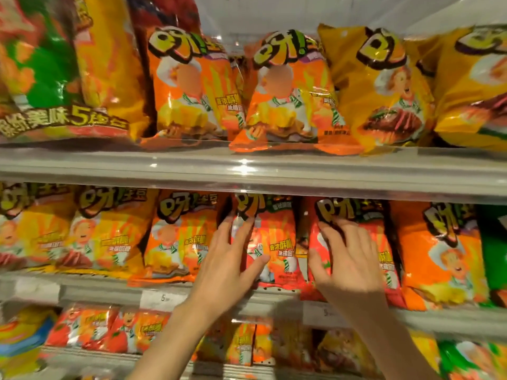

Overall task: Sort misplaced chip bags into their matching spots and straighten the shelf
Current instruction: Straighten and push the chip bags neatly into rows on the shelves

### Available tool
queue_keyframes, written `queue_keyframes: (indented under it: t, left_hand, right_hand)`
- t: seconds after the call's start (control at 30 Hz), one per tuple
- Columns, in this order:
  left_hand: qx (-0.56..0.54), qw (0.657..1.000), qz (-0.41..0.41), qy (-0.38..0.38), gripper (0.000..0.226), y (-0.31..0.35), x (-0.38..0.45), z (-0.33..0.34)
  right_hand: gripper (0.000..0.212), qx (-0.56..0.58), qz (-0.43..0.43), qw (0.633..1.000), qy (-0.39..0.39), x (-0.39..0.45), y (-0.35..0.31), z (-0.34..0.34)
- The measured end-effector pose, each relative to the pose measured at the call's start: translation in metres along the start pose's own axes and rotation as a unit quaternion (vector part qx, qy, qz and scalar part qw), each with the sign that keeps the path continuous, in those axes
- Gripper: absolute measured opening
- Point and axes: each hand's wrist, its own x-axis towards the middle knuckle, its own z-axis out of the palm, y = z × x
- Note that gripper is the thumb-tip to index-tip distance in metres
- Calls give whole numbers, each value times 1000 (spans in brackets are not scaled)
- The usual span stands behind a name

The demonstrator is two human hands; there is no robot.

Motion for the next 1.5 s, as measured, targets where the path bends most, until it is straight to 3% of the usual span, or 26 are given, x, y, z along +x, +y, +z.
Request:
queue_keyframes:
  t: [0.13, 0.37, 0.53, 0.73, 0.9, 1.07, 1.23, 1.37, 1.5]
  left_hand:
    - [7, 1000, 13, -24, 76, -10, 1, -6]
    - [-3, 999, 22, -36, 75, -13, 0, -8]
    - [-18, 998, 52, 3, 72, -15, 1, -6]
    - [-76, 984, 90, 133, 56, 25, 5, 1]
    - [-159, 974, 142, 83, 52, 104, 10, 22]
    - [-200, 971, 128, -16, 61, 178, 28, 51]
    - [-126, 984, 66, -110, 65, 223, 47, 77]
    - [-20, 991, 50, -119, 70, 237, 54, 91]
    - [2, 993, 60, -106, 71, 238, 58, 99]
  right_hand:
    - [43, -19, -23, 1000, 8, -2, -1, 2]
    - [48, -53, -4, 997, -51, 0, -5, 2]
    - [44, -11, 7, 998, -57, 1, -8, -6]
    - [44, 15, 45, 999, 18, 1, 12, -41]
    - [53, -8, 132, 987, 91, 3, 67, -82]
    - [69, 93, 260, 960, -32, 13, 140, -113]
    - [71, 150, 301, 928, -163, 15, 174, -129]
    - [64, 194, 302, 909, -209, 13, 187, -125]
    - [61, 238, 304, 898, -212, 11, 188, -121]
